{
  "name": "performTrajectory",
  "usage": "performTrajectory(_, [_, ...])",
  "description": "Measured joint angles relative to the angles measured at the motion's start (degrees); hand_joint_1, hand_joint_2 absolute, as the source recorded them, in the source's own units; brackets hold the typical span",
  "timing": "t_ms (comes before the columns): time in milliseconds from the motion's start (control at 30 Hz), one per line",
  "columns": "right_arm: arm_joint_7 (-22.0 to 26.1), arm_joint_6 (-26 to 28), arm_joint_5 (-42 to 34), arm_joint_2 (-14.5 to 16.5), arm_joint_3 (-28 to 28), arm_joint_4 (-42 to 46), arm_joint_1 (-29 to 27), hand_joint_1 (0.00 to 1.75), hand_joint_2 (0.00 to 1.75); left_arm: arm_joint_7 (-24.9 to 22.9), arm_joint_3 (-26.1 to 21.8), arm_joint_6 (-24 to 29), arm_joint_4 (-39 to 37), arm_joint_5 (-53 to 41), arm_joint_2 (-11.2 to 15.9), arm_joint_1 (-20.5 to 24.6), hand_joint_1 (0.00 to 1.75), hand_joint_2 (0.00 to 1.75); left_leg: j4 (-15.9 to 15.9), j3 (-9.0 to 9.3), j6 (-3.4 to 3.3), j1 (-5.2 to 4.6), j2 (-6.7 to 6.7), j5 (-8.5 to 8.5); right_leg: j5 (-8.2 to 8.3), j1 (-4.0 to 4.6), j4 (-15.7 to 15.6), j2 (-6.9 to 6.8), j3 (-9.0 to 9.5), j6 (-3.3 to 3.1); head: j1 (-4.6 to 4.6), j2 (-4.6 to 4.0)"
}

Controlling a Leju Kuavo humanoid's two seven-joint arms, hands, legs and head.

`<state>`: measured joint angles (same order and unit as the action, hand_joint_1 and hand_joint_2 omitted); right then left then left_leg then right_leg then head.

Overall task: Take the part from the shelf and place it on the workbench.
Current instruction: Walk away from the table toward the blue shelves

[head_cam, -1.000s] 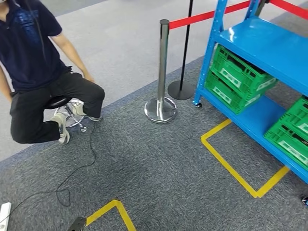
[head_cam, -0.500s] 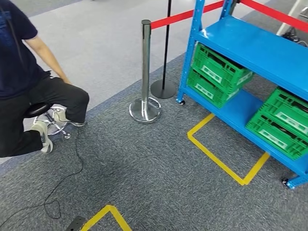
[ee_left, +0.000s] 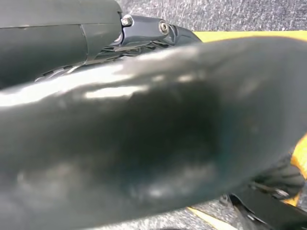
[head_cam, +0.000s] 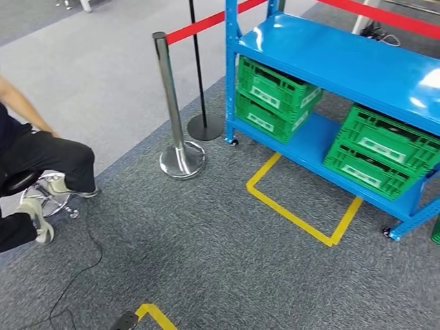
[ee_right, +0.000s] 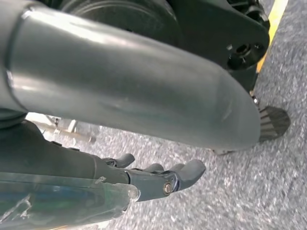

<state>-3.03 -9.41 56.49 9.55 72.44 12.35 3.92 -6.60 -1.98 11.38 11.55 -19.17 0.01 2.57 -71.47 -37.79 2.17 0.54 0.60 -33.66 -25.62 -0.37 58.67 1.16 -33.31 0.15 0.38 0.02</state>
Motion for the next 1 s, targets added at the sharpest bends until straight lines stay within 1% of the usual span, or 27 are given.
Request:
performTrajectory(33, [0.01, -0.01, 0.03, 0.01, -0.03, 0.0, -0.05, 0.0, 0.0, 0.0, 0.09, -0.02, -0.01, -0.01, 0.04, -0.07, 0.0, 0.0, -1.8, -1.04, 0.05, 0.01, -0.12, -0.14, 0.0, -0.03, 0.0, 0.59, 0.02, -0.01, 0.0, 0.0])
performTrajectory(67, [0.01, 0.0, 0.05, 0.01, -0.06, 0.0, -0.11, 0.0, 0.0, 0.0, 0.2, -0.02, -0.01, -0.01, 0.07, -0.1, 0.0, 0.0, -1.61, -1.16, 0.06, 0.04, -0.22, 0.81, 0.02, -0.08, 0.01, 1.2, 0.06, 0.02, 0.0, 0.0])
performTrajectory(100, [0.01, 0.01, 0.07, 0.01, -0.09, 0.0, -0.15, 0.0, 0.0, 0.0, 0.31, -0.02, -0.01, -0.02, 0.11, -0.1, 0.0, 0.0, 0.76, -0.17, 0.08, 0.11, -0.4, 2.74, 0.04, -0.17, 0.02, 1.83, 0.11, 0.13, 0.01, 0.0])
performTrajectory(133, [0.02, 0.01, 0.07, 0.01, -0.12, 0.0, -0.14, 0.0, 0.0, 0.0, 0.41, -0.02, -0.01, -0.02, 0.14, -0.08, 0.0, 0.0, 4.23, 1.42, 0.13, 0.25, -0.87, 4.93, 0.07, -0.28, 0.03, 2.46, 0.14, 0.31, -0.01, 0.0])
performTrajectory(167, [0.02, 0.02, 0.07, 0.0, -0.16, 0.0, -0.09, 0.0, 0.0, 0.0, 0.49, -0.02, -0.02, -0.02, 0.15, -0.05, 0.0, 0.0, 8.08, 3.19, 0.22, 0.47, -1.94, 6.63, 0.05, -0.24, 0.19, 3.08, 0.08, 0.62, -0.05, 0.0])
performTrajectory(200, [0.04, 0.02, 0.08, -0.01, -0.21, 0.0, -0.02, 0.0, 0.0, 0.0, 0.56, -0.04, -0.03, -0.03, 0.16, 0.0, 0.0, 0.0, 11.1, 4.56, 0.16, 0.69, -2.94, 7.6, 0.06, -0.21, 0.32, 3.67, -0.09, 0.99, -0.08, 0.0])
performTrajectory(267, [0.15, 0.08, 0.22, -0.02, -0.32, 0.0, -0.04, 0.0, 0.0, -0.05, 0.7, -0.2, -0.08, -0.12, 0.15, 0.1, 0.0, 0.0, 13.64, 5.61, -0.3, 0.76, -4.07, 7.71, 0.22, -0.21, 0.33, 4.63, -0.55, 1.81, -0.16, 0.0])
performTrajectory(300, [0.24, 0.14, 0.39, -0.02, -0.4, 0.0, -0.17, 0.0, 0.0, -0.12, 0.78, -0.39, -0.09, -0.24, 0.15, 0.15, 0.0, 0.0, 13.74, 5.61, -0.76, 0.69, -3.71, 7.67, 0.36, -0.37, 0.14, 5.07, -0.82, 2.17, -0.16, 0.0])
performTrajectory(333, [0.31, 0.19, 0.58, -0.02, -0.49, 0.0, -0.34, 0.0, 0.0, -0.22, 0.86, -0.64, -0.09, -0.38, 0.13, 0.21, 0.0, 0.0, 13.85, 5.63, -1.19, 0.65, -3.22, 7.75, 0.34, -0.48, 0.14, 5.08, -1.02, 2.48, -0.16, 0.0])
performTrajectory(367, [0.38, 0.24, 0.76, -0.02, -0.6, 0.0, -0.45, 0.0, 0.0, -0.34, 0.93, -0.9, -0.09, -0.53, 0.15, 0.29, 0.0, 0.0, 13.95, 5.66, -1.6, 0.68, -2.76, 7.81, -0.13, -0.45, 0.76, 4.36, -1.46, 2.72, -0.04, 0.0])
performTrajectory(400, [0.42, 0.27, 0.94, -0.02, -0.72, -0.01, -0.45, 0.0, 0.0, -0.52, 0.99, -1.1, -0.09, -0.67, 0.19, 0.36, 0.0, 0.0, 14.05, 5.68, -1.98, 0.72, -2.22, 7.88, -1.23, -0.39, 2.49, 3.17, -2.39, 2.89, 0.1, 0.0])
performTrajectory(467, [0.45, 0.64, 1.21, -0.02, -0.98, -0.03, -0.22, 0.0, 0.0, -1.38, 1.14, -1.15, -0.1, -1.07, 0.33, 0.39, 0.0, 0.0, 14.09, 5.7, -2.47, 0.57, -1.02, 7.83, -4.77, -0.25, 9.18, 0.48, -5.63, 3.06, 0.36, 0.0])
performTrajectory(500, [0.45, 0.97, 1.33, -0.02, -1.1, -0.05, -0.09, 0.0, 0.0, -2.12, 1.23, -1.0, -0.12, -1.33, 0.37, 0.37, 0.0, 0.0, 14.08, 5.71, -2.6, 0.44, -0.34, 7.79, -6.32, -0.26, 12.87, -0.15, -7.44, 3.13, 0.38, 0.0])
performTrajectory(533, [0.47, 1.31, 1.43, -0.04, -1.21, -0.06, -0.03, 0.0, 0.0, -2.94, 1.31, -0.78, -0.14, -1.58, 0.39, 0.38, 0.0, 0.0, 14.08, 5.74, -2.66, 0.35, 0.29, 7.75, -7.0, -0.27, 15.32, -0.46, -8.61, 3.16, 0.37, 0.0])
performTrajectory(567, [0.51, 1.59, 1.56, -0.06, -1.32, -0.07, -0.01, 0.0, 0.0, -3.7, 1.37, -0.56, -0.15, -1.75, 0.39, 0.44, 0.0, 0.0, 14.07, 5.8, -2.67, 0.29, 0.86, 7.69, -6.61, -0.27, 15.76, -0.63, -8.77, 3.14, 0.37, 0.0])
performTrajectory(600, [0.6, 1.8, 1.69, -0.12, -1.43, -0.07, -0.02, 0.0, 0.0, -4.33, 1.39, -0.39, -0.16, -1.93, 0.39, 0.54, 0.0, 0.0, 14.06, 5.9, -2.62, 0.27, 1.33, 7.62, -5.3, -0.27, 14.13, -0.81, -7.85, 3.08, 0.38, 0.0])
performTrajectory(633, [0.76, 1.94, 1.84, -0.18, -1.56, -0.07, -0.02, 0.0, 0.0, -4.78, 1.43, -0.29, -0.16, -2.14, 0.39, 0.68, 0.0, 0.0, 14.06, 6.06, -2.52, 0.27, 1.75, 7.52, -3.49, -0.26, 10.96, -1.17, -6.12, 2.97, 0.38, 0.0])
performTrajectory(667, [0.99, 2.06, 1.99, -0.26, -1.69, -0.07, 0.05, 0.0, 0.0, -5.08, 1.5, -0.26, -0.16, -2.37, 0.4, 0.83, 0.0, 0.0, 14.06, 6.25, -2.34, 0.22, 2.15, 7.4, -1.9, -0.21, 7.16, -2.04, -4.07, 2.84, 0.39, 0.0])
performTrajectory(700, [1.27, 2.19, 2.17, -0.33, -1.87, -0.07, 0.24, 0.0, 0.0, -5.26, 1.63, -0.26, -0.16, -2.65, 0.46, 0.98, 0.0, 0.0, 13.99, 6.39, -2.05, 0.09, 2.54, 7.22, -0.85, -0.1, 4.04, -2.76, -2.28, 2.58, 0.37, 0.0])
performTrajectory(733, [1.54, 2.3, 2.36, -0.37, -2.06, -0.07, 0.44, 0.0, 0.0, -5.37, 1.75, -0.27, -0.16, -2.85, 0.55, 1.15, 0.0, 0.0, 13.93, 6.52, -1.75, -0.04, 2.88, 7.1, -0.35, 0.02, 2.01, -3.27, -1.15, 2.31, 0.29, 0.0])
performTrajectory(767, [1.75, 2.43, 2.55, -0.39, -2.24, -0.09, 0.6, 0.0, 0.0, -5.43, 1.86, -0.29, -0.16, -2.93, 0.63, 1.35, 0.0, 0.0, 13.92, 6.61, -1.43, -0.15, 3.26, 7.02, -0.3, 0.19, 1.08, -3.44, -0.67, 2.01, 0.21, 0.0])
performTrajectory(833, [1.89, 2.66, 2.78, -0.39, -2.5, -0.15, 0.69, 0.0, 0.0, -5.51, 1.92, -0.32, -0.16, -2.64, 0.73, 1.76, 0.0, 0.0, 13.96, 6.77, -0.8, -0.09, 3.78, 6.91, -0.2, 0.28, 0.9, -2.5, -0.73, 1.29, 0.11, 0.0])
performTrajectory(867, [1.8, 2.74, 2.83, -0.4, -2.57, -0.17, 0.68, 0.0, 0.0, -5.56, 1.92, -0.32, -0.16, -2.37, 0.7, 1.91, 0.0, 0.0, 13.65, 6.7, -0.49, 0.01, 3.43, 6.56, -0.09, 0.22, 0.8, -2.07, -0.74, 0.95, 0.09, 0.0])
performTrajectory(900, [1.58, 2.78, 2.84, -0.44, -2.63, -0.17, 0.72, 0.0, 0.0, -5.67, 1.91, -0.21, -0.16, -2.12, 0.64, 1.98, 0.0, 0.0, 12.32, 6.13, -0.22, 0.09, 2.66, 5.61, 0.05, 0.08, 0.66, -1.65, -0.71, 0.58, 0.02, 0.0])
performTrajectory(933, [1.31, 2.78, 2.88, -0.48, -2.7, -0.18, 0.8, 0.0, 0.0, -5.88, 1.91, 0.09, -0.16, -2.03, 0.6, 1.98, 0.0, 0.0, 9.76, 4.95, -0.01, 0.14, 1.67, 4.11, 0.17, -0.05, 0.55, -1.19, -0.67, 0.3, -0.09, 0.0])
performTrajectory(967, [1.04, 2.78, 2.93, -0.51, -2.78, -0.19, 0.89, 0.0, 0.0, -6.14, 1.91, 0.46, -0.16, -2.06, 0.55, 1.95, 0.0, 0.0, 6.25, 3.26, 0.1, 0.14, 0.75, 2.36, 0.22, -0.07, 0.53, -0.71, -0.7, 0.12, -0.16, 0.0])
performTrajectory(1000, [0.77, 2.76, 3.0, -0.54, -2.86, -0.21, 0.94, 0.0, 0.0, -6.44, 1.9, 0.87, -0.17, -2.2, 0.53, 1.89, 0.0, 0.0, 2.3, 1.22, 0.14, 0.12, 0.23, 0.71, 0.24, -0.08, 0.53, -0.16, -0.73, -0.01, -0.2, 0.0])
